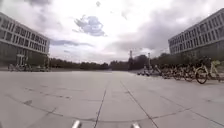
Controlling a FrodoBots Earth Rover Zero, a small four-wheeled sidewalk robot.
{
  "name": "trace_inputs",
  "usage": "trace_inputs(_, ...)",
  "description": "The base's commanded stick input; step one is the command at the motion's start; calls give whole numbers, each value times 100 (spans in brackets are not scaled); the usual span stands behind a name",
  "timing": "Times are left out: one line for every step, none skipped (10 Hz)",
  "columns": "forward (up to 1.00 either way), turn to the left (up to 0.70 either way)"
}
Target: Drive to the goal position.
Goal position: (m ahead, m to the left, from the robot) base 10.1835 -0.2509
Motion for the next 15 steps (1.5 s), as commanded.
trace_inputs(15,0)
trace_inputs(15,0)
trace_inputs(15,0)
trace_inputs(15,0)
trace_inputs(15,0)
trace_inputs(15,0)
trace_inputs(15,0)
trace_inputs(15,0)
trace_inputs(15,0)
trace_inputs(15,0)
trace_inputs(15,0)
trace_inputs(15,0)
trace_inputs(55,0)
trace_inputs(100,0)
trace_inputs(100,0)
